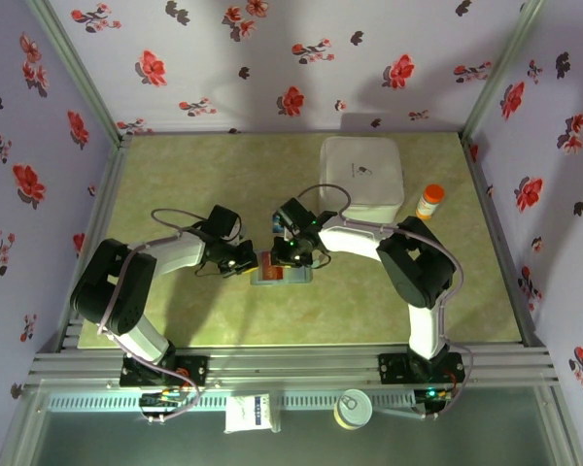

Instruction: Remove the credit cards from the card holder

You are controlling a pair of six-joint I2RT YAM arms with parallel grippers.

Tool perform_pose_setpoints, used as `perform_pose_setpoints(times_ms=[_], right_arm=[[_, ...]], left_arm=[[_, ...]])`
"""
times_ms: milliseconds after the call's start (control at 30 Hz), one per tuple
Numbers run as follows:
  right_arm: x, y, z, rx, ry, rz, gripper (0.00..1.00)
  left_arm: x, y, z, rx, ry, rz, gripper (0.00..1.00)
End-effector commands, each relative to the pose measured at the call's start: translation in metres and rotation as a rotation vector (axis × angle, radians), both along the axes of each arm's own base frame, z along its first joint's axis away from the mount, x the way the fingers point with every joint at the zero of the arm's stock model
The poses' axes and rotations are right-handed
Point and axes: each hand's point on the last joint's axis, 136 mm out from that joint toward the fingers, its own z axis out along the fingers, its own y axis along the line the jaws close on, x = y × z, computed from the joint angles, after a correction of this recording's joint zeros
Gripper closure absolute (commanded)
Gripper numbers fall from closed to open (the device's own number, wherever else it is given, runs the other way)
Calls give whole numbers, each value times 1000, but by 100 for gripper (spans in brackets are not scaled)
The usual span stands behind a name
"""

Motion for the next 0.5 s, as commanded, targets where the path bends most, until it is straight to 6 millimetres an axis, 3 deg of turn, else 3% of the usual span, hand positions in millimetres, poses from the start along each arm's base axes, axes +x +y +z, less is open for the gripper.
perform_pose_setpoints(times_ms=[0,300,467], right_arm=[[0,3,5,-6,-15,23,76],[0,1,20,19,-45,11,76],[1,0,27,39,-61,-7,76]], left_arm=[[-6,8,-3,22,12,0,97],[2,4,26,-4,-36,4,97],[1,-7,37,-37,-42,-11,97]])
